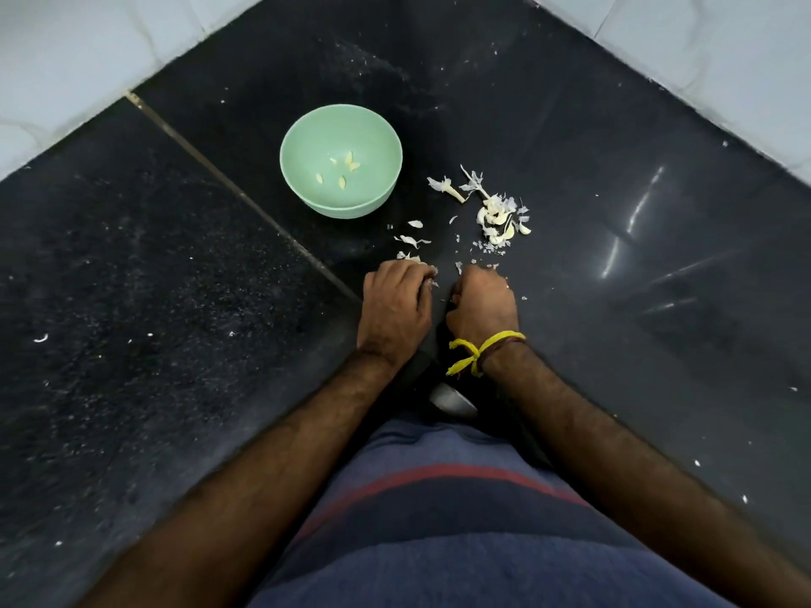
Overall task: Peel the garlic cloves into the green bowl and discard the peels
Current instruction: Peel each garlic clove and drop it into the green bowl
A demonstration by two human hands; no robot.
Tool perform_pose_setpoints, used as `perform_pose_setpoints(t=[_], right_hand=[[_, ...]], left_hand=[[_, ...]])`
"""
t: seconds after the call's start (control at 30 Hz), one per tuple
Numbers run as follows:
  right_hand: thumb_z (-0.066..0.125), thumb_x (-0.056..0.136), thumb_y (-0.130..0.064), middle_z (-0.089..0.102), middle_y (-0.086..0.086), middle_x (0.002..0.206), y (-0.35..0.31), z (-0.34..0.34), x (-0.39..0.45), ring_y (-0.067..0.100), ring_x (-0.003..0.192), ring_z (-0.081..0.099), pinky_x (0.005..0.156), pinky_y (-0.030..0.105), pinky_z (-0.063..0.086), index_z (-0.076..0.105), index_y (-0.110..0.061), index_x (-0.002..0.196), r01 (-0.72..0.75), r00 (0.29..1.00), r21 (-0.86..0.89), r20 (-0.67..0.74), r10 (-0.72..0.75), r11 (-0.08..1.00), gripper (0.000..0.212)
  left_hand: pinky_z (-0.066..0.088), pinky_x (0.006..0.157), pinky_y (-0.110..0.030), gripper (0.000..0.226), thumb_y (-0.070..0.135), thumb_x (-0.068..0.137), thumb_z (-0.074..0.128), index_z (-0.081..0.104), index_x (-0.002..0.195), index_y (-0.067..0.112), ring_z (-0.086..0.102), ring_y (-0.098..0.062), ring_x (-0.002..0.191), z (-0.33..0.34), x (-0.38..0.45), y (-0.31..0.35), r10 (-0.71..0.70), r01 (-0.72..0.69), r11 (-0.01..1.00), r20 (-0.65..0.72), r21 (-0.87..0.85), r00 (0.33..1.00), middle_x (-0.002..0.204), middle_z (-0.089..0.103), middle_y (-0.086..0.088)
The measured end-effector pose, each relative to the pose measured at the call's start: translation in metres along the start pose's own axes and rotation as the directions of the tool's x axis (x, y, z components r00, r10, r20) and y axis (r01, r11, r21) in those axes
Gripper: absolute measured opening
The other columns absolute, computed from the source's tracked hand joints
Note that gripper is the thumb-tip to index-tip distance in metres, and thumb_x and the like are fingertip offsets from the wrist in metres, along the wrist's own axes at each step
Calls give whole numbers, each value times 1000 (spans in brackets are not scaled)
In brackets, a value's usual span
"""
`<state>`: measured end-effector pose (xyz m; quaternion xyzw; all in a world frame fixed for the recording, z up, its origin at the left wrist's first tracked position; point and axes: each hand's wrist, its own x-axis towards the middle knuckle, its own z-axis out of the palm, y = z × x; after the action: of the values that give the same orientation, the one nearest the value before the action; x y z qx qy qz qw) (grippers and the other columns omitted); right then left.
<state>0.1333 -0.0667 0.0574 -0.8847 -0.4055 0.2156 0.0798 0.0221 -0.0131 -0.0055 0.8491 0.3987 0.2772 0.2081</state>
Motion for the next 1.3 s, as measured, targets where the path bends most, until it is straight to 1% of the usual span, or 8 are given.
perform_pose_setpoints(t=[0.1, 0.2, 0.33, 0.47, 0.57, 0.83, 1.03, 1.3], right_hand=[[63, 83, -8, 67, 11, 93, 11, -2, 5, 32, 88, 63, 75, 32, 50, 63, -14, 80, -35, 999, 140, 12, 34, 989, 6], [68, 83, -4, 67, 2, 68, 29, -10, 14, 15, 64, 63, 60, 21, 49, 64, -18, 66, -79, 994, 401, 107, 39, 913, 22], [65, 91, -1, 63, 6, 65, 43, -21, 12, 8, 52, 60, 51, 19, 53, 67, -3, 80, -243, 962, 745, 266, 58, 622, 11], [68, 90, -6, 69, 6, 67, 46, -19, 1, 11, 57, 65, 54, 21, 55, 70, -6, 81, -316, 943, 878, 332, 17, 358, 10], [67, 90, -4, 69, 7, 66, 47, -21, -4, 11, 56, 66, 57, 23, 58, 68, -1, 85, -295, 945, 918, 321, -60, 264, 5], [66, 88, 2, 68, 12, 66, 53, -29, -3, 16, 55, 66, 54, 25, 57, 64, 4, 85, -180, 962, 956, 220, -163, 233, 5], [68, 88, 0, 68, 19, 72, 53, -24, -3, 18, 57, 67, 58, 28, 60, 63, 11, 92, -100, 963, 948, 168, -208, 302, 12], [69, 87, -2, 70, 16, 71, 53, -23, -2, 19, 57, 68, 57, 29, 59, 64, 7, 91, -119, 954, 939, 198, -223, 322, 11]], left_hand=[[37, 82, -37, 18, 14, 89, 62, 70, 105, 15, 58, -22, 100, -1, -1, 2, 19, -19, 1000, -10, 1, 1000, 104, 70, 0], [39, 81, -38, 20, 18, 91, 59, 70, 106, 16, 57, -22, 99, -3, -2, 4, 59, -59, 998, -29, -3, 998, 104, 70, 1], [44, 86, -35, 22, 20, 94, 64, 73, 113, 15, 62, -21, 101, -8, -7, 5, 137, -141, 985, -50, -99, 989, 106, 72, 0], [46, 96, -22, 25, 13, 88, 76, 74, 113, 8, 61, -16, 99, -13, -11, 14, 178, -174, 944, -13, -281, 984, 103, 73, -4], [49, 90, -19, 20, 12, 86, 77, 77, 106, 10, 63, -10, 94, -16, -8, 25, 126, -119, 926, -5, -359, 992, 100, 75, 0], [52, 77, -19, 8, 13, 91, 72, 78, 96, 10, 69, -5, 83, -24, 3, 36, -108, 177, 848, 165, -500, 980, 88, 76, 6], [56, 77, -29, 10, 16, 90, 71, 78, 96, 11, 70, -10, 83, -30, 0, 36, -51, 94, 869, 101, -485, 994, 89, 76, 6], [52, 74, -18, 24, 10, 91, 67, 72, 90, 33, 67, 2, 76, -34, 0, 39, -112, 191, 846, 183, -498, 977, 82, 72, 25]])
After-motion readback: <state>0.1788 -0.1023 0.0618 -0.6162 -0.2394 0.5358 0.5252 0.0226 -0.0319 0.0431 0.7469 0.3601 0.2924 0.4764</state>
